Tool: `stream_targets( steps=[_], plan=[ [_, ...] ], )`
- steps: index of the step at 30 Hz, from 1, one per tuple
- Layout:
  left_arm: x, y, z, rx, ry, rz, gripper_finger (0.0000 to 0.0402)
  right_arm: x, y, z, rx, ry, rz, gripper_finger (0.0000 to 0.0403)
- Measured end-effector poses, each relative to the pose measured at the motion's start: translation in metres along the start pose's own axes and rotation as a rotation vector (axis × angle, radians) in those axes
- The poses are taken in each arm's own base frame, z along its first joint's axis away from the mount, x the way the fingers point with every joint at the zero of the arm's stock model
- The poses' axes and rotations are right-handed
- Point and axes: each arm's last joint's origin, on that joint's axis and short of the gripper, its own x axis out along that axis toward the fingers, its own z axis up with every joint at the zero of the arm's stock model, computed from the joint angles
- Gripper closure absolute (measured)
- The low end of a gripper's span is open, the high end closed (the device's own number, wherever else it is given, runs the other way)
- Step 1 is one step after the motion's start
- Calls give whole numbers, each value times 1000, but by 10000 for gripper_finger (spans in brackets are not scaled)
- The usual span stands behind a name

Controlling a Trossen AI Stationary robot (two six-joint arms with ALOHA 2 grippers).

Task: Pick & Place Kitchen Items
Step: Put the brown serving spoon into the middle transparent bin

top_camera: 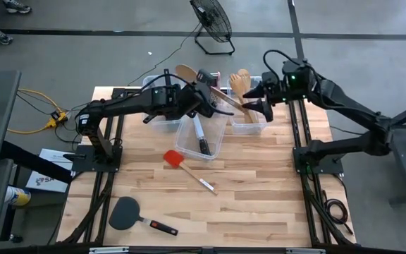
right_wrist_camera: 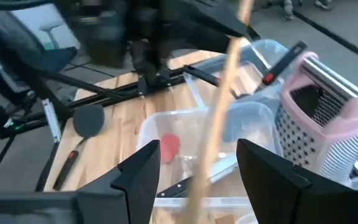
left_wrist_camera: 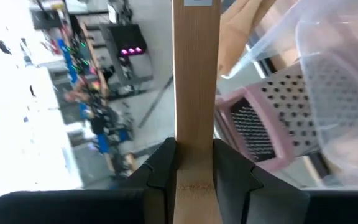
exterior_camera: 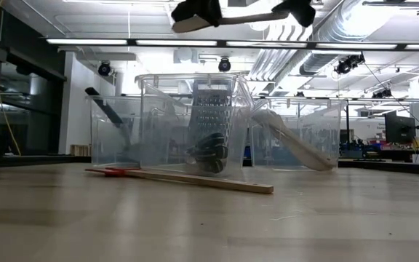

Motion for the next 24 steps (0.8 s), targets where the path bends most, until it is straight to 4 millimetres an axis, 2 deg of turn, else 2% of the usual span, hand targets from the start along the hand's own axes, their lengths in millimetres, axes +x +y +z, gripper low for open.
stream_targets(
  steps=[5,12,16,24],
  plan=[
    [-7,5,9,59,-36,64,330,1,-17,0,98,7,14,198],
    [-14,4,16,189,-30,90,330,5,-41,-1,194,42,274,198],
    [-18,7,20,228,-30,126,330,17,-55,-4,242,71,374,198],
    [-21,10,24,284,-25,166,330,41,-68,-6,274,95,580,198]
  ],
)
